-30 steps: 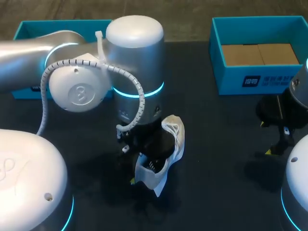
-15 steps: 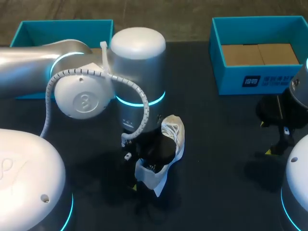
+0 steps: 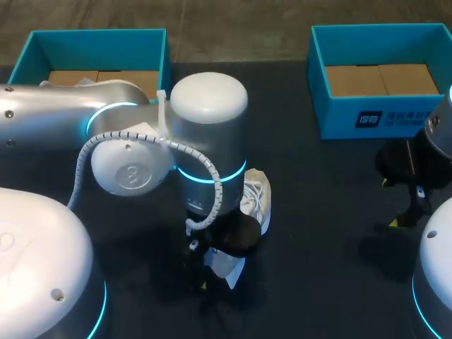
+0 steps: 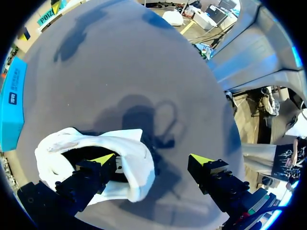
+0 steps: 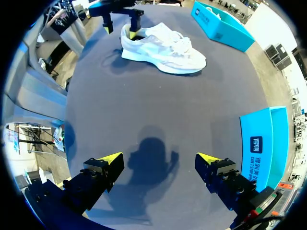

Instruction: Take the shoe out of the shoebox, open the shoe tongue, remove and reinsert the insole, then place the shoe into the shoebox

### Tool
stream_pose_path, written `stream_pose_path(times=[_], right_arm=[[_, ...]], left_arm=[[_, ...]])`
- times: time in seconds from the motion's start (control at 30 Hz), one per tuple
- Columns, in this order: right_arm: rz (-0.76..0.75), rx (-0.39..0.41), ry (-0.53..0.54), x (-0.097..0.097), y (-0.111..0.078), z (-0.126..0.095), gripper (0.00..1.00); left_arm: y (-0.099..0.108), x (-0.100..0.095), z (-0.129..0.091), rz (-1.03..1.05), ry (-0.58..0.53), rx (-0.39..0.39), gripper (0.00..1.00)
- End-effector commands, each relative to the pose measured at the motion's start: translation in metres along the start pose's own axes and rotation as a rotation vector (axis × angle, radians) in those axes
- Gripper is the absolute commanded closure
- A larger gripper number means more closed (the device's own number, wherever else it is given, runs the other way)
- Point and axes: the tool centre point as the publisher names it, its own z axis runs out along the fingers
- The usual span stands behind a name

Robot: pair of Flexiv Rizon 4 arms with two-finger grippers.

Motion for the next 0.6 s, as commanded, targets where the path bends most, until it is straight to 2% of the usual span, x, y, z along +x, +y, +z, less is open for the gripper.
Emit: stream_pose_path(times=[0.03,0.33,0.6], right_arm=[[-0.002,-0.001,-0.003,0.002,-0.001,0.0,0.0],[-0.002,-0.001,-0.003,0.002,-0.001,0.0,0.0],[-0.002,-0.001,-0.003,0.002,-0.001,0.0,0.0]], left_arm=[[0.002,0.001,0.008,0.003,-0.015,0.003,0.0],[0.006,0.001,0.02,-0.015,-0.038,-0.013,0.0],[0.008,0.004,0.031,-0.003,-0.046,0.006,0.0]])
